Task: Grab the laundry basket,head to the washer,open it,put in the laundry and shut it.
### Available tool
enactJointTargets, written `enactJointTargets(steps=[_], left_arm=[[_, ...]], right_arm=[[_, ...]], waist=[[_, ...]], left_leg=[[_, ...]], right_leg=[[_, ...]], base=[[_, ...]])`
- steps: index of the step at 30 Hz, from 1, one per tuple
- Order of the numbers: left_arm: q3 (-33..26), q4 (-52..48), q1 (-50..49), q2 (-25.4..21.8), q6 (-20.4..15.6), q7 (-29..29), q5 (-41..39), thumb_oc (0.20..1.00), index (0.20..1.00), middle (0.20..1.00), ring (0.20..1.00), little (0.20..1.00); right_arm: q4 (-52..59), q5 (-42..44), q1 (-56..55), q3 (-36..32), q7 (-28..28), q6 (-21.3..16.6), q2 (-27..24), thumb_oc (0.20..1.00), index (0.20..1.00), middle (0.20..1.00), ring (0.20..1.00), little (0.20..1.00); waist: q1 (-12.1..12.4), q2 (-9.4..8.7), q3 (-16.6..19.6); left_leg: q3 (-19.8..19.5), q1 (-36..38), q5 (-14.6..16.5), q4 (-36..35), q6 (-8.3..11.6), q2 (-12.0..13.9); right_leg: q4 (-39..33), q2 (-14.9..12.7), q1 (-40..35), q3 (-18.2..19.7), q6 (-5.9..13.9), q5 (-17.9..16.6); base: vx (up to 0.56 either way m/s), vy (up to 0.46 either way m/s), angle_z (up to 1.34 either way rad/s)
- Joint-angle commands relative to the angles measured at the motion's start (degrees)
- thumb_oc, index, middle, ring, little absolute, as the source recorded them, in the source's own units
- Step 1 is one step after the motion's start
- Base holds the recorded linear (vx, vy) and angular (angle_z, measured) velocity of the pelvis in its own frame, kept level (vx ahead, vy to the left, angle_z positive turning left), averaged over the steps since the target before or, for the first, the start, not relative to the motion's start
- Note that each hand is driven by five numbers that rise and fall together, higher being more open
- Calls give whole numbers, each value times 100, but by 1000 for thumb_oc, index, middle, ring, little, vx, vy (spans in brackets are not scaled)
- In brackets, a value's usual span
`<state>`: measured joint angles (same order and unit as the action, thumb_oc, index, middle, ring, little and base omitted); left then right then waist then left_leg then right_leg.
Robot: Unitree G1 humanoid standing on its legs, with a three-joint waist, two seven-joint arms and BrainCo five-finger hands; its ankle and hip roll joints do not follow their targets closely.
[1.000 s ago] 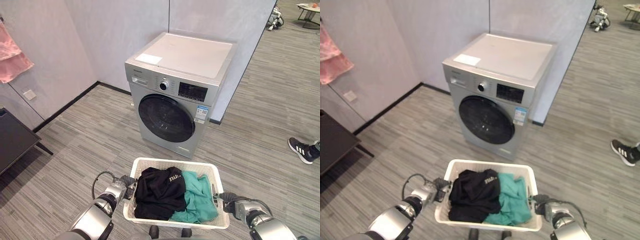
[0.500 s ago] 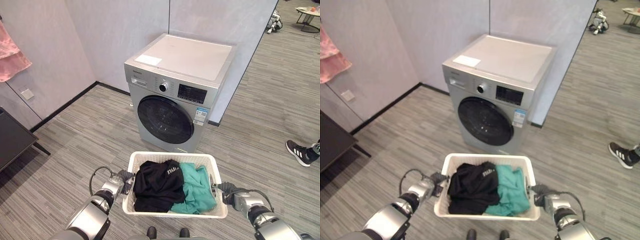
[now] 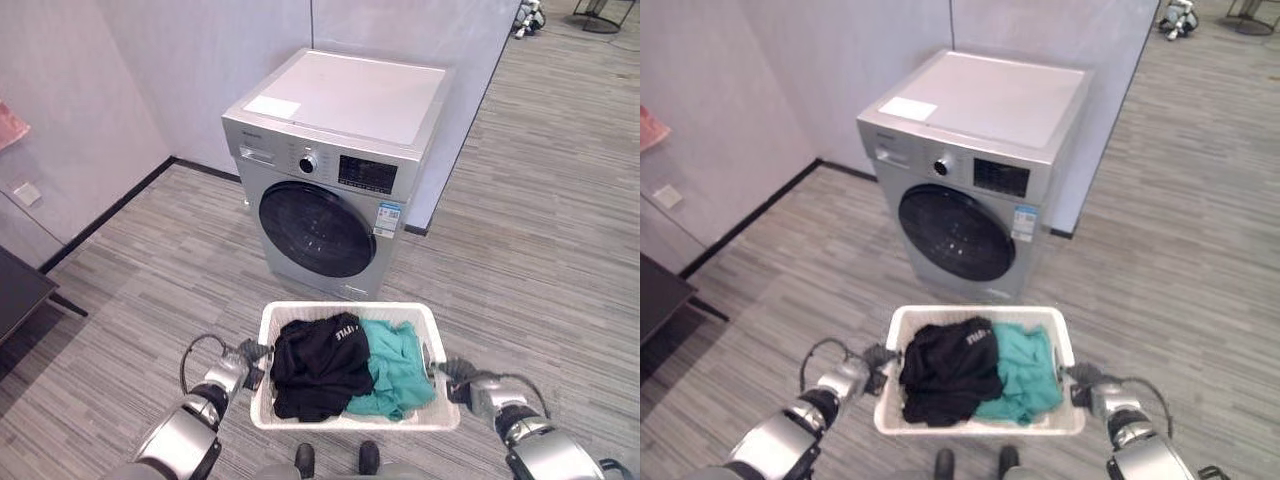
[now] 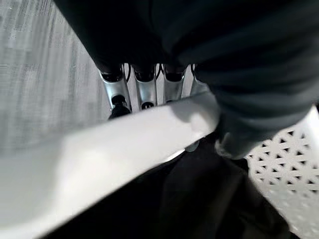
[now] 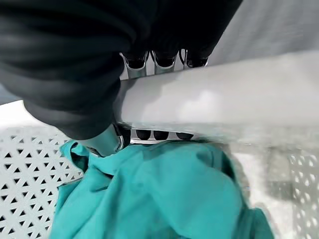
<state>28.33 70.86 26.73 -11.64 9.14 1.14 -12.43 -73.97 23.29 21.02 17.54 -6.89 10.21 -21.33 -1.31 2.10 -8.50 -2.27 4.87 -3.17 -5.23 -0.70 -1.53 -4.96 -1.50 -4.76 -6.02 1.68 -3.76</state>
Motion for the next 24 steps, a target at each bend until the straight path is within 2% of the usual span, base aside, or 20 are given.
enactJointTargets(steps=[1,12,18,24], left_arm=[[-265,609,363,3,-202,292,-161,200,200,200,200,200],[-72,798,784,-9,-30,367,6,200,200,200,200,200],[34,707,1204,-296,11,302,-272,200,200,200,200,200],[326,385,2114,-942,65,266,-826,200,200,200,200,200]], right_arm=[[-562,-94,-179,-24,-361,-38,-94,200,200,200,200,200],[-301,-312,584,551,-489,61,80,200,200,200,200,200],[525,-19,1250,885,-422,154,-19,200,200,200,200,200],[1289,313,2306,1425,-410,312,-247,200,200,200,200,200]], waist=[[-13,-300,917],[-13,-326,940],[-45,-332,921],[-68,-295,848]], left_leg=[[28,-324,52,23,281,127],[10,-234,88,23,260,120],[25,-206,65,23,272,147],[41,-179,25,38,293,174]], right_leg=[[-4,-88,-67,705,411,356],[-4,-81,-156,679,385,372],[33,-50,-163,674,375,379],[95,-27,-158,649,381,390]], base=[[25,19,-5],[2,2,0],[-1,-2,-1],[-5,-1,0]])
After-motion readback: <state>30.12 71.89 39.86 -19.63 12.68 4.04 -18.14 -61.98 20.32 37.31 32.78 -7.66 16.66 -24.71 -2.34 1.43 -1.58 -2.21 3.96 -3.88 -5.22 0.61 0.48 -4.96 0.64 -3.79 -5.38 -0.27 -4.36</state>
